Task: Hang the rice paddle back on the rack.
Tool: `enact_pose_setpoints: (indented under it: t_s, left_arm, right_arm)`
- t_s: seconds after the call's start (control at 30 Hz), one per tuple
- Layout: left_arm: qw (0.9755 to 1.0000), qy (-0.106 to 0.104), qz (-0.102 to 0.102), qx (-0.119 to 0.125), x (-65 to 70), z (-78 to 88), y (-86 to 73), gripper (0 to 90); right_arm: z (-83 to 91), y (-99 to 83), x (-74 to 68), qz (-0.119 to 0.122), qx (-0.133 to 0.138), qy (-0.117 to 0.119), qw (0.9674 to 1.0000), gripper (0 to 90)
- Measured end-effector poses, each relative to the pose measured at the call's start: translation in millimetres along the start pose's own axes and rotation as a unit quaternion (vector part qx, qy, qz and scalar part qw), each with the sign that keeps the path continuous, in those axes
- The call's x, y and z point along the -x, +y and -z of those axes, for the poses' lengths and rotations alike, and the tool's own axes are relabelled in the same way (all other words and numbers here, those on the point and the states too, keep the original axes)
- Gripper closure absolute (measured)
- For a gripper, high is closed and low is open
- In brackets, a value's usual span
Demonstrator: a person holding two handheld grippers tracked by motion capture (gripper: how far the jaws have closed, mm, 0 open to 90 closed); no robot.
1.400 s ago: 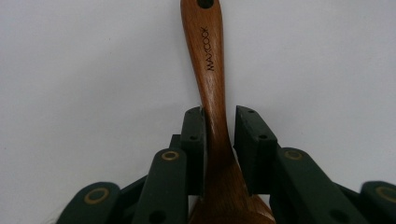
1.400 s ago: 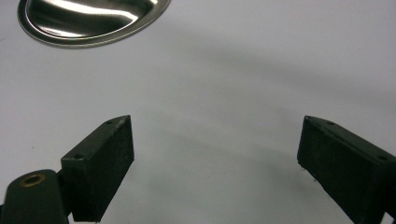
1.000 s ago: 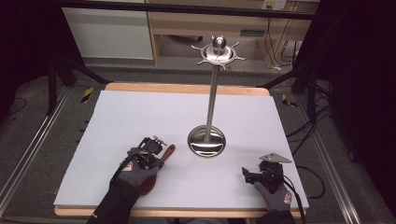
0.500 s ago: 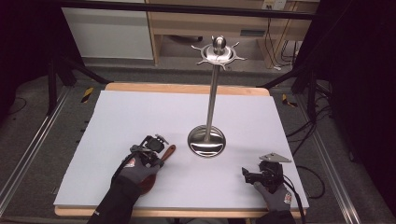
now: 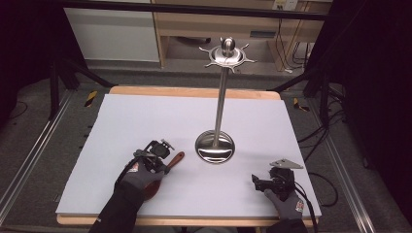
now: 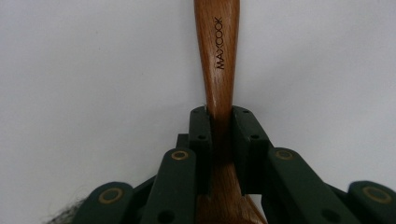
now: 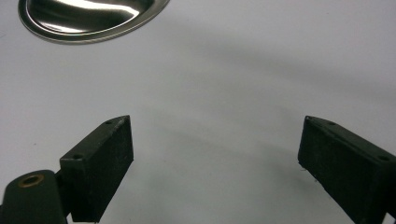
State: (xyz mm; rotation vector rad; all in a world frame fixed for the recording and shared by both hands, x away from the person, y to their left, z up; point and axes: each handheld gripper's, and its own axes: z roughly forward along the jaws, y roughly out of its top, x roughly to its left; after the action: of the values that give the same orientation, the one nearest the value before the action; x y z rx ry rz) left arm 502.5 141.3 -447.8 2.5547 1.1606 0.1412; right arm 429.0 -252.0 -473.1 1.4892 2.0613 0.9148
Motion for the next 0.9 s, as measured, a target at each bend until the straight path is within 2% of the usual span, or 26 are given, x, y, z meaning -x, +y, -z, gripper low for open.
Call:
enact_pose_setpoints:
  t_s: [0.23,0.27,0.5,0.7,0.8,0.83,0.9]
  left_arm:
    - [0.9998,0.004,-0.009,0.017,2.9,4.2,-4.1,78.3]
    - [0.9996,0.003,-0.011,0.027,4.0,7.6,-5.9,78.3]
    - [0.9986,0.004,-0.016,0.051,7.3,16.3,-11.8,78.4]
    - [0.9969,0.002,-0.017,0.077,7.4,25.8,-20.2,78.4]
    - [0.9954,0.0,-0.014,0.094,6.6,29.7,-25.1,78.4]
    - [0.9939,-0.002,-0.01,0.11,6.4,32.9,-28.3,78.4]
    - [0.9935,-0.001,-0.011,0.113,6.0,35.0,-29.7,78.4]
  right_arm:
    - [0.2,0.1,0.3,0.0,0.0,-0.001,1.0,10.7]
    - [0.6,0.1,0.5,0.0,0.0,-0.002,1.0,10.7]
    - [1.0,0.1,0.7,0.0,0.001,-0.001,1.0,10.7]
    - [1.2,0.2,0.7,0.0,0.001,-0.001,1.0,10.7]
    - [1.2,0.2,0.7,-0.001,0.001,-0.002,1.0,10.6]
    - [1.3,0.2,0.7,-0.001,0.0,-0.001,1.0,10.6]
    - [1.3,0.2,0.8,-0.001,0.001,-0.001,1.0,10.6]
